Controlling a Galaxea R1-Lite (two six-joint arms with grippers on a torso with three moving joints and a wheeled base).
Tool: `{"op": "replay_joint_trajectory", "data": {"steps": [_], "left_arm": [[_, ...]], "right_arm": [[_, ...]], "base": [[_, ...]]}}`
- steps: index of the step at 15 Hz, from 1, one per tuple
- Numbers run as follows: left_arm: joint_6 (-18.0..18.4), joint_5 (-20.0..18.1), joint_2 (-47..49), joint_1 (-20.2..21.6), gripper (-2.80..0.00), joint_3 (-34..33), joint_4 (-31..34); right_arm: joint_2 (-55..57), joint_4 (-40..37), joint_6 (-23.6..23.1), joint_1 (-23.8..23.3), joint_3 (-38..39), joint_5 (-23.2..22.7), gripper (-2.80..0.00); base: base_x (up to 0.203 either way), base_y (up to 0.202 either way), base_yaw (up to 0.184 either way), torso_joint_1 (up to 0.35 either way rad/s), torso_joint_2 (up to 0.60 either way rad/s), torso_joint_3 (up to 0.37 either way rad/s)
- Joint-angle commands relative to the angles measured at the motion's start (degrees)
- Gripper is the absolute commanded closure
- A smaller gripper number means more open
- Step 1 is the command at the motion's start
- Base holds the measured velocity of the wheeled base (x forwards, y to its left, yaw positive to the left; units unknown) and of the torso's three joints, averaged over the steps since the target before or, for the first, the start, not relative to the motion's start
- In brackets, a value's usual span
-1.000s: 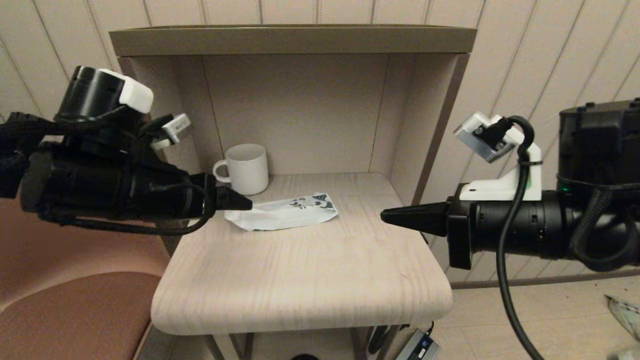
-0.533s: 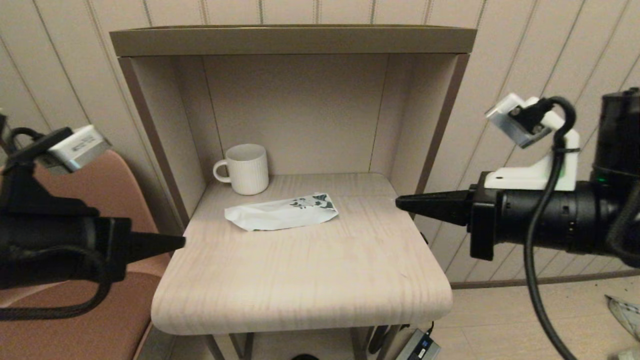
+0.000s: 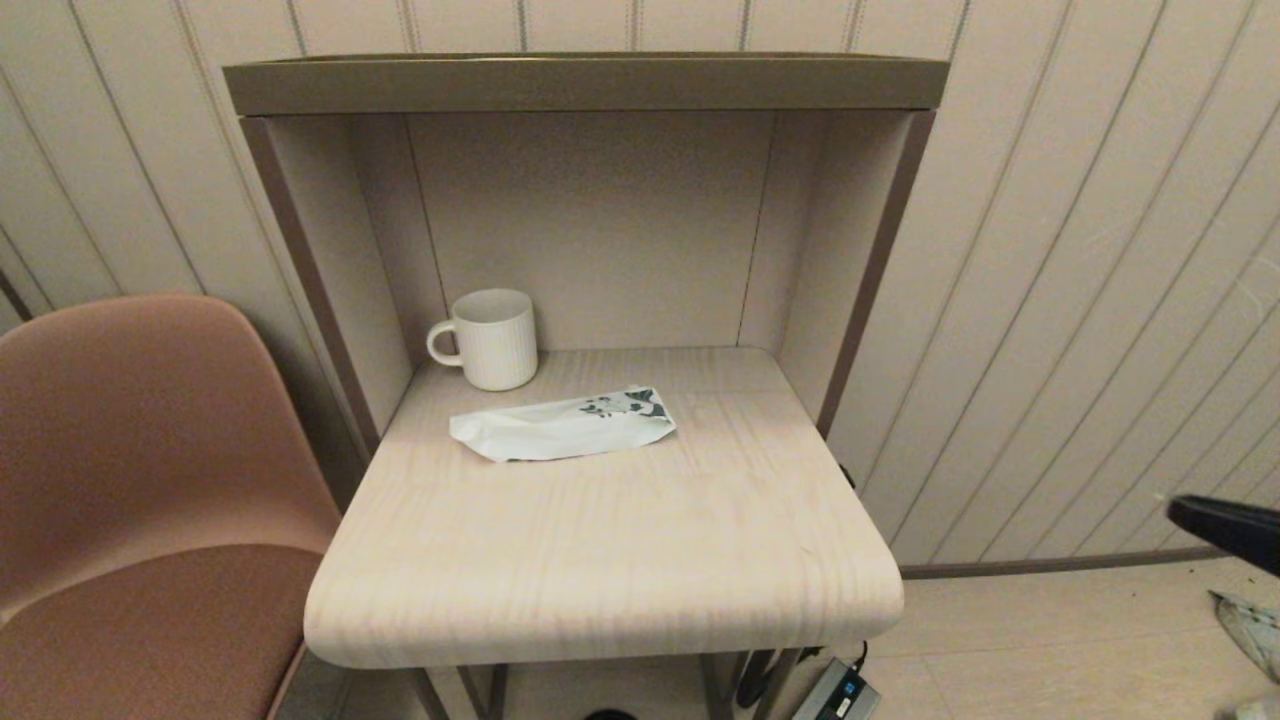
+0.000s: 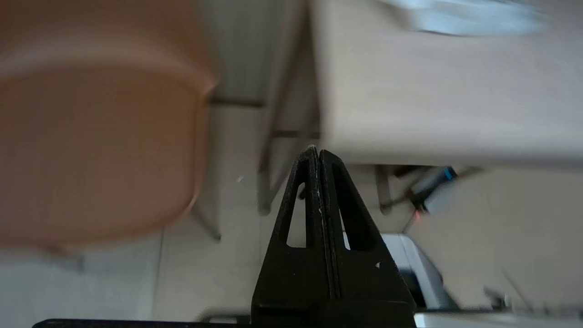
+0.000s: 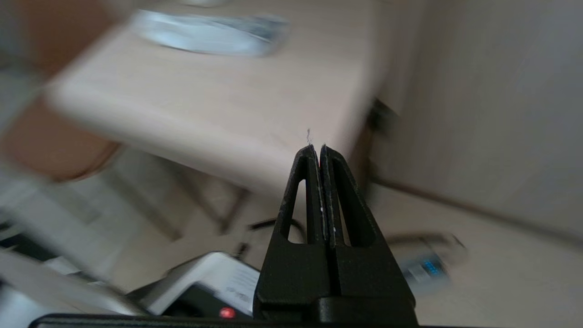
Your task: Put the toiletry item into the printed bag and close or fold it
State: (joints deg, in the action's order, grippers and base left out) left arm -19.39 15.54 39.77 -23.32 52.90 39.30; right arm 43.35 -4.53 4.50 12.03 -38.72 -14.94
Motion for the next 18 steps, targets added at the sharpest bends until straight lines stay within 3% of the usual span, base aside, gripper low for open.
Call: {"op": "replay_joint_trajectory", "data": {"steps": [1,3,6,8,9,10,12,13,16,17,18], "left_arm": [[-1.6,0.8,-8.0,6.2,0.0,-3.5,1.8],[1.1,0.6,-14.7,11.6,0.0,-9.2,1.4],[10.6,-0.9,-21.4,18.2,0.0,-23.1,-8.3],[16.3,-2.1,-23.1,23.0,0.0,-34.4,-23.2],[18.6,-3.0,-23.6,24.0,0.0,-39.5,-30.5],[21.3,-4.7,-24.0,24.7,0.0,-44.6,-36.8],[28.1,-12.4,-25.3,25.5,0.0,-52.1,-46.1],[29.8,-14.9,-26.4,25.6,0.0,-52.9,-48.3],[31.9,-15.0,-36.6,24.2,0.0,-52.5,-46.0],[32.1,-14.9,-39.1,23.9,0.0,-52.1,-44.5],[29.3,-15.0,-39.8,23.7,0.0,-51.7,-43.2]], "right_arm": [[-14.7,-3.8,0.1,-5.5,5.7,1.5,0.0],[-22.7,-7.9,0.2,-9.5,11.9,3.1,0.0],[-34.2,-9.5,-0.1,-11.0,20.3,3.2,0.0],[-41.7,-9.7,-1.3,-11.4,26.6,1.8,0.0],[-43.1,-9.7,-2.1,-11.5,29.4,3.0,0.0],[-43.2,-9.0,-2.4,-11.6,30.9,7.1,0.0],[-43.2,-1.0,-3.4,-11.6,35.5,11.4,0.0],[-43.1,4.8,-4.2,-11.6,37.9,13.1,0.0],[-43.1,4.5,-4.4,-11.7,38.7,14.8,0.0],[-43.1,4.4,-4.2,-11.7,38.7,14.8,0.0],[-43.1,4.5,-4.2,-11.7,38.7,14.8,0.0]], "base": [[0.0,0.0,0.0,0.0,0.0,0.0],[0.0,0.0,0.0,0.0,0.0,0.0],[0.0,0.0,0.0,0.0,0.0,0.0],[0.0,0.0,0.0,0.0,0.0,0.0],[0.0,0.0,0.0,0.0,0.0,0.0],[0.0,0.0,0.0,0.0,0.0,0.0],[0.0,0.0,0.0,0.0,0.0,0.0],[0.0,0.0,0.0,0.0,0.0,0.0],[0.0,0.0,0.0,0.0,0.0,0.0],[0.0,0.0,0.0,0.0,0.0,0.0],[0.0,0.0,0.0,0.0,0.0,0.0]]}}
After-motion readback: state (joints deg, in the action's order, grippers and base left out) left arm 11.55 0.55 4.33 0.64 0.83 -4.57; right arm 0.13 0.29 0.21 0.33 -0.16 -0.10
